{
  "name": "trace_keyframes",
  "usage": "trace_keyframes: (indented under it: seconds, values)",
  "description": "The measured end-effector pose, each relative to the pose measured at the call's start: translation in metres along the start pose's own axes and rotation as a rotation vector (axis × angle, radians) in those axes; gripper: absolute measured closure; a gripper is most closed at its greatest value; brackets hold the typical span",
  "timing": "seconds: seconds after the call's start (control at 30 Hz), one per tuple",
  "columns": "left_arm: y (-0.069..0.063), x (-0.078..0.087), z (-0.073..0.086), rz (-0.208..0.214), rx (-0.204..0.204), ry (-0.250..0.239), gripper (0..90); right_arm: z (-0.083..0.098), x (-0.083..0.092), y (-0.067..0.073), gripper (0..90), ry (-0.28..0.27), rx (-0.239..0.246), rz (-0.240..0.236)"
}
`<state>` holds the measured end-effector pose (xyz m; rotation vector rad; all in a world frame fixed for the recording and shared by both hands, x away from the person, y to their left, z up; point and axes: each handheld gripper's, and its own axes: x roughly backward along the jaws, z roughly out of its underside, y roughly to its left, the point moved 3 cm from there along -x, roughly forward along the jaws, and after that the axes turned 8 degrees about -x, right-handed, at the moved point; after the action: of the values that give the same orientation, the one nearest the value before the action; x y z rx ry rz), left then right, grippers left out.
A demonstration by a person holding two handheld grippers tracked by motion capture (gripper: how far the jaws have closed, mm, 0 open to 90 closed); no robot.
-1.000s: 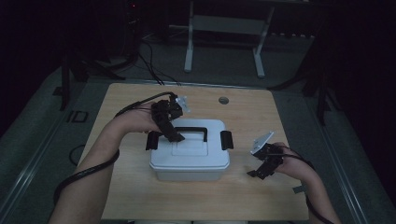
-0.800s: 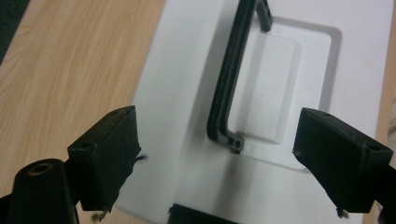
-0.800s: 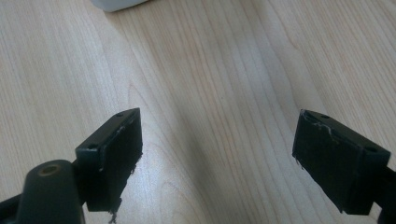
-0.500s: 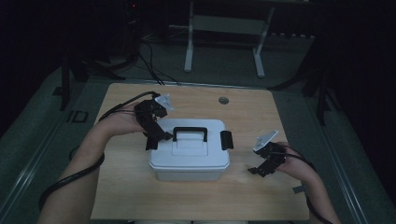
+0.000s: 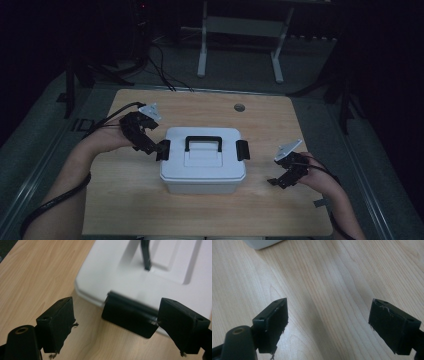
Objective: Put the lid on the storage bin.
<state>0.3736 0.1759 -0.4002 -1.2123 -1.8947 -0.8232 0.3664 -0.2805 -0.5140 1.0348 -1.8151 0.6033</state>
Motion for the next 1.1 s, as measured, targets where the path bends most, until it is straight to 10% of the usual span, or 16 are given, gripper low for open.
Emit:
trace_keyframes:
  seconds: [0.47,1.1]
  values:
    - [-0.004,0.006,0.042,-0.049,0.064,-0.089,14.3,0.011,-0.001,-0.008,15.0,-0.041,-0.066,0.03]
    - [-0.017,-0.011,0.105,-0.083,0.173,-0.164,14.2,0.02,-0.004,-0.028,13.9,-0.289,-0.263,0.231]
